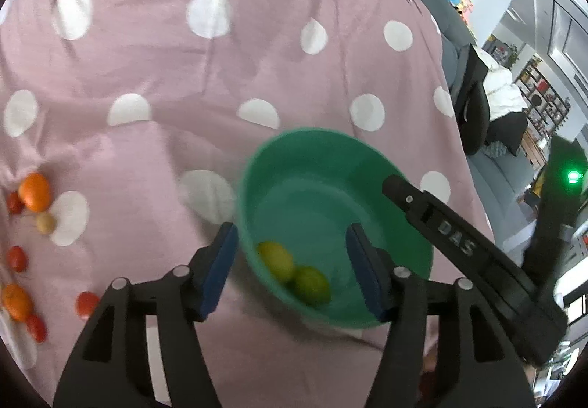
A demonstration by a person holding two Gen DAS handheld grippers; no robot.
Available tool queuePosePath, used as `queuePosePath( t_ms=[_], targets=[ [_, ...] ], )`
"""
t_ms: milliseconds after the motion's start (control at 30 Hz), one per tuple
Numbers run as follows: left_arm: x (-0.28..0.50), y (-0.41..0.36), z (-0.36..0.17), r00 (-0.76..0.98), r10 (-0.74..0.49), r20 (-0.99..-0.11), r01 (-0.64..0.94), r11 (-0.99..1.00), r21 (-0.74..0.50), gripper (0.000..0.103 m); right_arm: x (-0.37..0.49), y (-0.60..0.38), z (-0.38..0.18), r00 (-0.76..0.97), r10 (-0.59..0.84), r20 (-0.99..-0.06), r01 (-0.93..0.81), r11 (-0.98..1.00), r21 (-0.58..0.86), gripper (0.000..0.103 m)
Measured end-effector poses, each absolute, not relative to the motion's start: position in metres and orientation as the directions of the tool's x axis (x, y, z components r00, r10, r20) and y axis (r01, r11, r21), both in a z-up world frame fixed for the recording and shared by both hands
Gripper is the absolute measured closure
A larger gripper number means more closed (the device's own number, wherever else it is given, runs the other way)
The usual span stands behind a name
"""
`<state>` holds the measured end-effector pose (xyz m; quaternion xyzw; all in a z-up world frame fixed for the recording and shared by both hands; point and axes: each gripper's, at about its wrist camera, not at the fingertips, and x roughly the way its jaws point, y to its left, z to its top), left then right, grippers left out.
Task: Organize fruits
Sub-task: 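Withdraw both grippers from the bowl back over the fruits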
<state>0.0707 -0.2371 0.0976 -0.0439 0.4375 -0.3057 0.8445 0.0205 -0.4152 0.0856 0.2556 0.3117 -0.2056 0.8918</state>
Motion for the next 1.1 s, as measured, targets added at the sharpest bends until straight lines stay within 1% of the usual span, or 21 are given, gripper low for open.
queuePosePath(
  t_ms=[200, 300, 367, 433, 533, 667, 733, 833, 967, 1033, 1100],
  targets=[
    [0.072, -0.178, 0.111, 0.547, -0.451, -0.705, 0.341, 0.889, -0.304, 0.038, 0.037, -0.404, 0.08, 0.695, -0.301, -0.653, 0.566, 0.789, 0.239, 0.043],
    [0.068, -0.135, 0.111, 0.574, -0.43, -0.697, 0.258, 0.903, -0.344, 0.037, 0.046, -0.403, 0.069, 0.673, -0.299, -0.677, 0.566, 0.797, 0.211, 0.043],
    [0.065, -0.114, 0.108, 0.583, -0.413, -0.7, 0.224, 0.91, -0.35, 0.037, 0.05, -0.403, 0.061, 0.647, -0.318, -0.693, 0.588, 0.787, 0.188, 0.043],
    [0.062, -0.094, 0.103, 0.601, -0.369, -0.709, 0.174, 0.926, -0.335, 0.037, 0.054, -0.401, 0.058, 0.614, -0.377, -0.694, 0.619, 0.775, 0.127, 0.043],
    [0.065, -0.063, 0.09, 0.6, -0.319, -0.733, 0.08, 0.936, -0.342, 0.037, 0.053, -0.394, 0.062, 0.608, -0.414, -0.678, 0.624, 0.777, 0.085, 0.043],
    [0.073, -0.04, 0.084, 0.596, -0.316, -0.738, 0.01, 0.922, -0.387, 0.037, 0.061, -0.374, 0.061, 0.577, -0.471, -0.667, 0.597, 0.801, -0.049, 0.043],
    [0.075, -0.033, 0.08, 0.588, -0.343, -0.733, 0.003, 0.907, -0.422, 0.035, 0.065, -0.365, 0.06, 0.581, -0.467, -0.667, 0.559, 0.824, -0.09, 0.043],
    [0.075, -0.028, 0.078, 0.583, -0.319, -0.747, -0.023, 0.913, -0.408, 0.035, 0.07, -0.351, 0.06, 0.574, -0.455, -0.681, 0.507, 0.85, -0.141, 0.043],
    [0.072, -0.019, 0.08, 0.603, -0.276, -0.748, -0.041, 0.926, -0.375, 0.035, 0.069, -0.343, 0.058, 0.556, -0.4, -0.728, 0.454, 0.88, -0.136, 0.043],
    [0.072, -0.01, 0.08, 0.611, -0.271, -0.743, -0.059, 0.921, -0.384, 0.034, 0.069, -0.339, 0.058, 0.559, -0.382, -0.736, 0.431, 0.892, -0.137, 0.043],
    [0.072, 0.0, 0.079, 0.615, -0.264, -0.743, -0.09, 0.913, -0.399, 0.033, 0.067, -0.336, 0.058, 0.565, -0.337, -0.753, 0.41, 0.907, -0.098, 0.043]
  ],
)
